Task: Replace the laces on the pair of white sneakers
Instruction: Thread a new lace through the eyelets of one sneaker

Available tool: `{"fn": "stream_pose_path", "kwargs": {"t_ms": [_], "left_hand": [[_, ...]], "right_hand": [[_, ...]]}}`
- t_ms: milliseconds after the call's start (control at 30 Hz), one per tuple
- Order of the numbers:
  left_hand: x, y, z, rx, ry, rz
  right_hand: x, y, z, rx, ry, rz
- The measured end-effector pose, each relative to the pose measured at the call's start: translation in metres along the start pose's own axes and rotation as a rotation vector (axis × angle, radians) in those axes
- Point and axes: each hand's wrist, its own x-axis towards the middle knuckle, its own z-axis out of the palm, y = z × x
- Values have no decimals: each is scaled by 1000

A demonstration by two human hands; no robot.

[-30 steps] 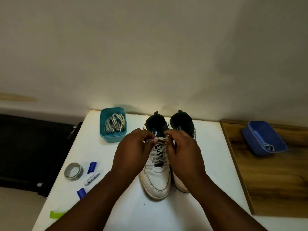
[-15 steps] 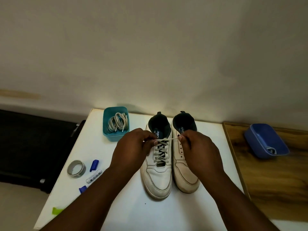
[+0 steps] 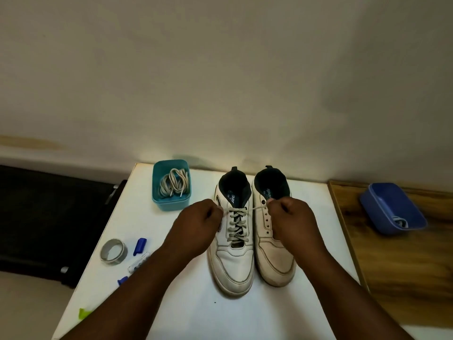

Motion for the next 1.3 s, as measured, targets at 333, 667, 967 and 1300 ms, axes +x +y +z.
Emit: {"fn": "stream_pose_path", "kwargs": {"t_ms": [333,667,967,1300], "left_hand": [[-4,20,21,-820,-136,-202],[-6,16,33,-711,42,-86],[-5,14,34,-697,60,-91],[-4,11,30,-680,-46,-43]], "right_hand": [[-8,-5,33,666,-104,103],[-12,11,57,326,138,-142],[-12,13,61,127,234,-195],[-8,17,65,-57,151,-362]]}}
